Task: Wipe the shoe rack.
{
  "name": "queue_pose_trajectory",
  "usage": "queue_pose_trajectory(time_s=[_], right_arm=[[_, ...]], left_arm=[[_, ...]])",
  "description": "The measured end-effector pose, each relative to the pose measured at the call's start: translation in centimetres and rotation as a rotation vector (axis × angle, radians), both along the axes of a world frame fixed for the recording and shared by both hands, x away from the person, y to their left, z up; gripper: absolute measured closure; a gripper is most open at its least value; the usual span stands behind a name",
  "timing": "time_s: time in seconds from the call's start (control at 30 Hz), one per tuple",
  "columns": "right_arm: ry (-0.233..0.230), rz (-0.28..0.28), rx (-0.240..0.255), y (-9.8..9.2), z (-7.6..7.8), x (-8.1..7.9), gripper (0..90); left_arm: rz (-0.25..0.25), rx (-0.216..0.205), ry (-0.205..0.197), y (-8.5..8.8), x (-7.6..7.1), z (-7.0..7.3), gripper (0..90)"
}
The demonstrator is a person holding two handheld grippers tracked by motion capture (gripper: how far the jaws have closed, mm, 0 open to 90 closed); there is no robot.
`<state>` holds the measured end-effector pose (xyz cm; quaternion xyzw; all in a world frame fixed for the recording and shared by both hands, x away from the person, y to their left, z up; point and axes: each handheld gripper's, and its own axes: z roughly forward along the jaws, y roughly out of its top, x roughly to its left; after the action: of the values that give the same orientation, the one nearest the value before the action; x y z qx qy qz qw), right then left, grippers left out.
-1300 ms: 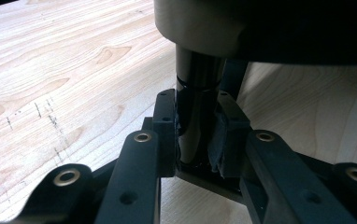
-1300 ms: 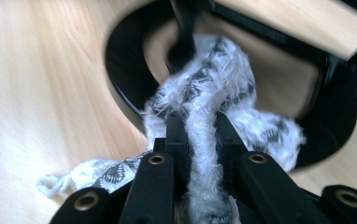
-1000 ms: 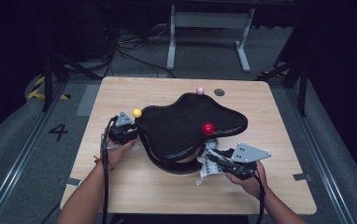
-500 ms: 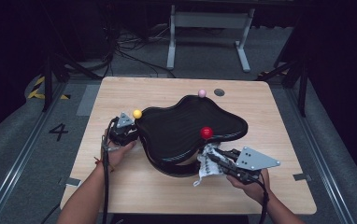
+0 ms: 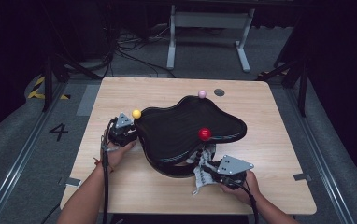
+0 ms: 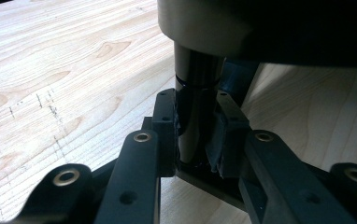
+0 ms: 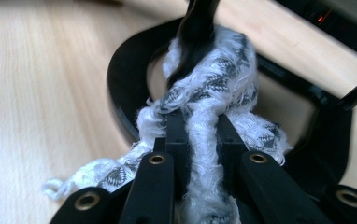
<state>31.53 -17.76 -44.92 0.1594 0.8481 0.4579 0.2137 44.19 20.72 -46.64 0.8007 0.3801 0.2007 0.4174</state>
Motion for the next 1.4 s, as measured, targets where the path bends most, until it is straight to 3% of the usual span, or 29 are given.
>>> queue_pose_trajectory(time_s=[0.07,0.27,0.4,0.6,0.67,0.8,0.9,1.03,1.13,1.27,1.37,1.4], right_arm=[[0.012,0.001,-0.039,0.0,-0.7,-0.2,80.4],[0.046,-0.013,-0.083,-0.2,-2.3,0.0,80.4],[0.014,-0.006,-0.112,0.0,-2.6,0.1,80.7],[-0.01,-0.031,-0.141,-0.3,-2.8,0.7,80.9],[-0.013,-0.049,-0.144,-0.5,-2.8,1.1,80.9],[-0.006,-0.092,-0.135,-1.0,-2.9,2.4,80.9],[-0.018,-0.131,-0.156,-1.4,-3.0,3.3,81.0],[0.007,-0.154,-0.129,-2.5,-3.0,3.6,81.0],[0.027,-0.129,-0.061,-3.3,-2.1,2.7,81.0],[0.012,-0.098,0.018,-3.6,-0.3,0.8,81.0],[-0.02,-0.077,0.098,-3.9,1.7,-0.4,81.0],[-0.035,-0.07,0.13,-4.1,2.4,-0.8,81.0]], left_arm=[[-0.003,-0.001,0.0,0.0,0.0,0.0,74.6],[-0.001,-0.003,0.004,0.0,0.0,0.0,74.6],[-0.001,-0.019,-0.002,0.1,0.0,-0.1,74.6],[-0.008,-0.01,-0.007,0.5,0.0,-0.1,74.5],[-0.006,-0.026,0.009,0.5,-0.2,-0.1,74.5],[-0.017,-0.018,0.006,0.7,-0.2,-0.1,74.4],[-0.017,-0.018,0.025,0.7,-0.6,0.0,74.4],[-0.024,-0.005,0.019,0.8,-0.8,0.1,74.4],[-0.029,-0.008,0.023,1.0,-0.9,0.1,74.4],[-0.023,-0.016,0.03,0.9,-1.1,0.1,74.4],[-0.029,0.011,0.025,1.0,-1.3,0.2,74.5],[-0.025,-0.005,0.03,1.0,-1.4,0.2,74.4]])
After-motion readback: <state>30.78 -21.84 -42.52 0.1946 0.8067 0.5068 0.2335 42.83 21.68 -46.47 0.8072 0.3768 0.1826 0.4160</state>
